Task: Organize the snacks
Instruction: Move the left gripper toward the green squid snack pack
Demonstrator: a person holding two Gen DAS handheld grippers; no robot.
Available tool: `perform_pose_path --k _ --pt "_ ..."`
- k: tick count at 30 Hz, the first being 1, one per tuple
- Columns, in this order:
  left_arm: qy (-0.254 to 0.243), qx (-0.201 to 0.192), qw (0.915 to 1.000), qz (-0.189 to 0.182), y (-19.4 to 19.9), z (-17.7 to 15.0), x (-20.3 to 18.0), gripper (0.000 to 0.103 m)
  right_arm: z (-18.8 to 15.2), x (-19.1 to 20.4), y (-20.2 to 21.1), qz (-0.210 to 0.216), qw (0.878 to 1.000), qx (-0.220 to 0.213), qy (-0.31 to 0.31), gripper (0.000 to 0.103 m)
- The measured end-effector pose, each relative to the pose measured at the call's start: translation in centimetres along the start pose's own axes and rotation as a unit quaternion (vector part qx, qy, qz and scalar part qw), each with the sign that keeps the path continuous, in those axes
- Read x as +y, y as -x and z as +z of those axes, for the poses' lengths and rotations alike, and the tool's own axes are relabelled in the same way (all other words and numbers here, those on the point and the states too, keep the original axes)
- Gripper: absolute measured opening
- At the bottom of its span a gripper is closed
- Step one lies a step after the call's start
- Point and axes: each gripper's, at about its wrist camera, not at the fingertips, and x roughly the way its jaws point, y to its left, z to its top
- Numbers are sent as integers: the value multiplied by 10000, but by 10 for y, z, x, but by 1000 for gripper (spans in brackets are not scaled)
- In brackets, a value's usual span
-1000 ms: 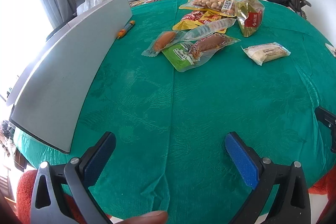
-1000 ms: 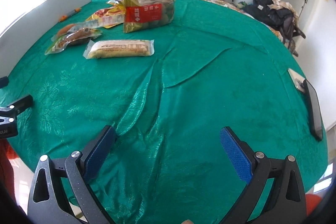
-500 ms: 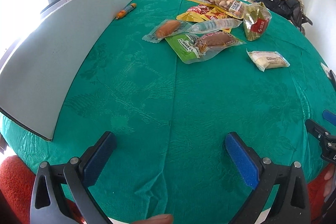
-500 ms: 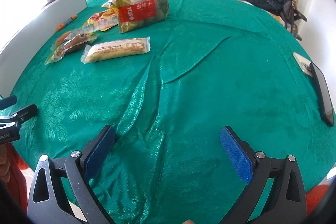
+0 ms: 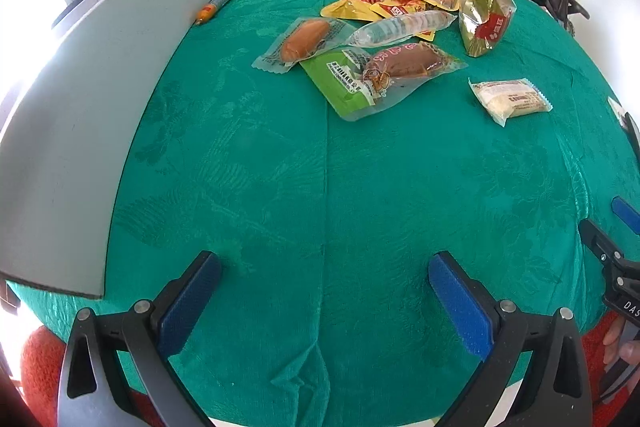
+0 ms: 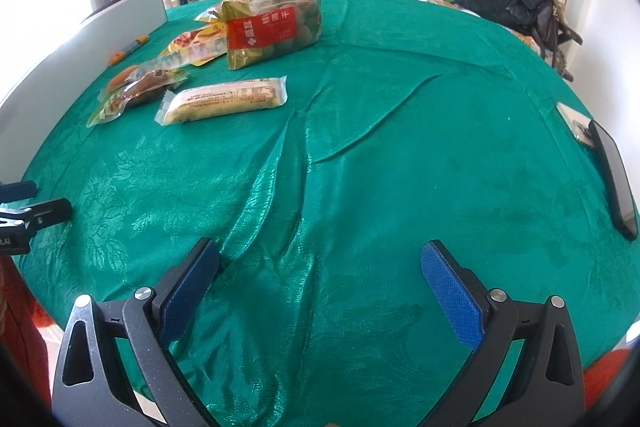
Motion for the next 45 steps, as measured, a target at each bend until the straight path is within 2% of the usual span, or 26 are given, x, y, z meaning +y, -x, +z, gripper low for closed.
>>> perform_pose_path --k 4,8,13,17,19,22,25,27,29,31,37,38,41,45 --pt "-356 -414 9984 -150 18 35 -4 103 0 -1 0 14 10000 11 17 102" --pt "-952 -662 9929 -266 22 71 -17 103 1 -1 0 39 10000 32 44 102" --pt "-1637 -581 9847 -163 0 102 -38 103 1 -2 -1 67 9999 58 75 102" --pt "-1896 -444 9808 -51 -23 113 -51 101 0 -2 0 88 9999 63 102 102" --pt "-1868 -351 9817 -129 -31 118 -50 94 0 -2 0 103 9999 63 119 102" --pt "-1707 -154 9839 -515 -41 120 -46 78 0 -2 0 116 9998 68 135 102" --pt "-1594 -181 9846 -699 -39 116 -45 65 0 -2 0 114 9998 70 133 102" --pt "-1539 -162 9853 -724 -34 110 -45 50 0 -2 0 115 9998 72 134 102" --pt "-1439 -110 9875 -626 -28 101 -45 44 0 -2 -1 116 9998 78 141 102" --pt "-1242 29 9898 -694 -25 90 -43 42 0 -2 -1 116 9998 81 141 102" --pt "-984 209 9903 -956 -8 55 -42 41 0 -2 -1 115 9998 78 141 102" --pt "-935 187 9899 -1047 -5 51 -41 43 0 -2 -1 115 9998 78 141 102" --pt "-815 188 9894 -1186 -3 48 -34 66 0 -2 -1 115 9998 73 143 102" --pt "-560 162 9895 -1324 -3 53 -23 68 0 -2 -1 112 9998 68 143 102"
